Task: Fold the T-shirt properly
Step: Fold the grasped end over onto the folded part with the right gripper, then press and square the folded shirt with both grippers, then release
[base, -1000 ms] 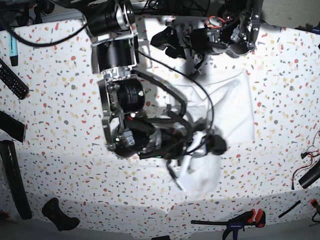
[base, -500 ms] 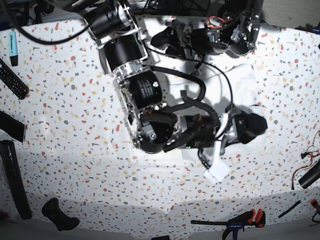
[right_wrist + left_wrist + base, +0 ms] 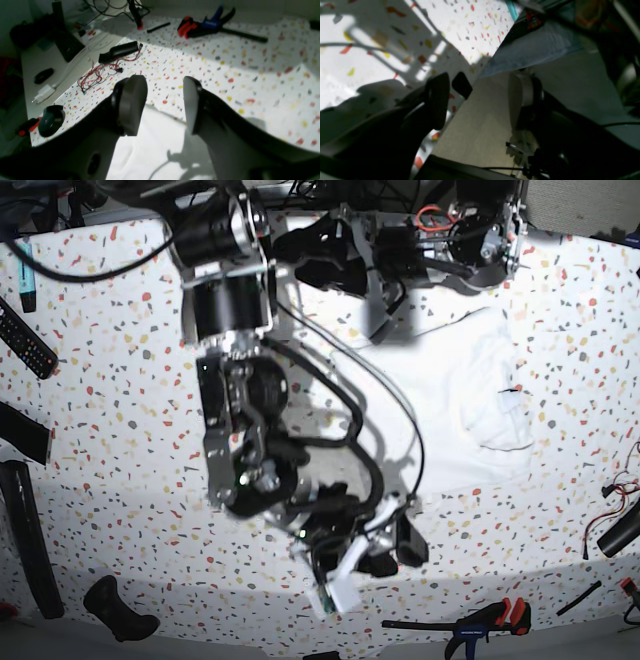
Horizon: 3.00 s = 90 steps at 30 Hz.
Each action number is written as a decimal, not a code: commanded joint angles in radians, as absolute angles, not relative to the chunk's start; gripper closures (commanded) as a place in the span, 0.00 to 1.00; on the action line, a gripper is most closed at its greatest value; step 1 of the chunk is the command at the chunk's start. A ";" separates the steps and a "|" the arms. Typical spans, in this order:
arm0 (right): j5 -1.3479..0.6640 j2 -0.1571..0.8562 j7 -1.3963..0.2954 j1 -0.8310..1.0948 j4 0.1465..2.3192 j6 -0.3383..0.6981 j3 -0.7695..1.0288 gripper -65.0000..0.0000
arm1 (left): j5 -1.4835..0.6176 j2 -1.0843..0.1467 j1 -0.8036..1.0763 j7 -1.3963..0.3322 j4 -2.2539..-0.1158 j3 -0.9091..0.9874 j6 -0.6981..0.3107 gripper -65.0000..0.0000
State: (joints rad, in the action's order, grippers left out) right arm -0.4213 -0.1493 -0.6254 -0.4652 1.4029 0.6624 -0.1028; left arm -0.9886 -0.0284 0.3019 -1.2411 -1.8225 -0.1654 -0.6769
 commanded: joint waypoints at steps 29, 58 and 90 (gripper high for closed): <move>-0.166 -0.112 -0.549 -0.516 0.740 0.698 -0.234 0.58 | 0.064 -0.138 0.251 -0.487 -1.742 -0.165 -0.200 0.46; -0.288 0.176 -0.740 0.276 1.772 0.698 -0.462 0.58 | -0.066 -0.281 0.096 -0.395 -1.617 -0.364 -0.607 0.46; -0.220 0.348 -0.741 0.286 1.768 0.698 -0.243 0.58 | 0.053 -0.322 0.094 -0.453 -1.617 -0.381 -0.476 0.46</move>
State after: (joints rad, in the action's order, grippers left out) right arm -0.2687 0.3286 -0.6994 0.2886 1.7634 0.7113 -0.2569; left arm 0.0288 -0.3077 0.0994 -0.4259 -1.6066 -0.3862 -0.4931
